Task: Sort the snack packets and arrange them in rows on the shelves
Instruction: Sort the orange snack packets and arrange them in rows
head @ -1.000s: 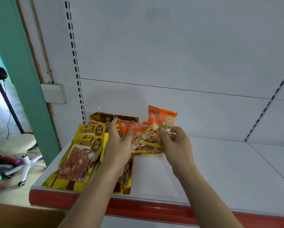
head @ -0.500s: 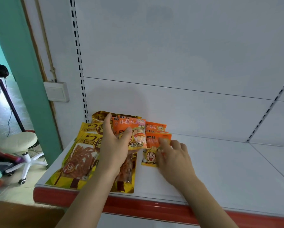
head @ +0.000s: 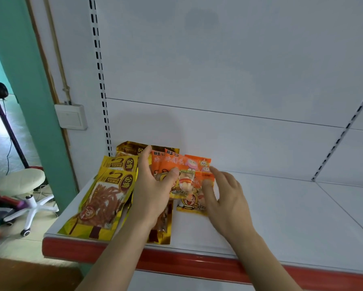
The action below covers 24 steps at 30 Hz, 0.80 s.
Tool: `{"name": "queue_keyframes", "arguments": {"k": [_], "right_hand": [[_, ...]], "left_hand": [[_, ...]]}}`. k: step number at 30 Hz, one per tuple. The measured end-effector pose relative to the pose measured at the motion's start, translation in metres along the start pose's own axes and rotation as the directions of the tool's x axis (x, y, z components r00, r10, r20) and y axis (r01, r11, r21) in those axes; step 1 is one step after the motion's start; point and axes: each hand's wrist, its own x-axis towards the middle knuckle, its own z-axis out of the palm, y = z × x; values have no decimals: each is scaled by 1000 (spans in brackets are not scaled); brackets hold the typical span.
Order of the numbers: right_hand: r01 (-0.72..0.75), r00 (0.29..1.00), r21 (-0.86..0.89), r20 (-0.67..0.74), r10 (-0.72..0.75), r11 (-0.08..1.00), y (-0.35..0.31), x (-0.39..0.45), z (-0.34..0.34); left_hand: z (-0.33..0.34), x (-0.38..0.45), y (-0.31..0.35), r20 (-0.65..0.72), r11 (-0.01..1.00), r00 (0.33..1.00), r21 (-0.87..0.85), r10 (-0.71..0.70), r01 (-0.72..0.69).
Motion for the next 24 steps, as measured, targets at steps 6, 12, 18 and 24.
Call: {"name": "queue_keyframes", "arguments": {"k": [6,12,18,24], "right_hand": [[-10,998,394,58,-14,919,-23,-5,-4],[-153,986,298,-11,164,942,0,-4,-22],[72,982,-297,190,-15,952,-3,-24,4],[73,954,-517,287,92,853,-4,-27,7]], "left_hand": [[11,-15,6,48,999,999,-45,16,-14],[-5,-3,0,-81,1000,997,9,17,-17],[-6,-8,-4,-80,999,997,33,5,-2],[-4,-12,-8,-64,1000,998,12,-6,6]]}}
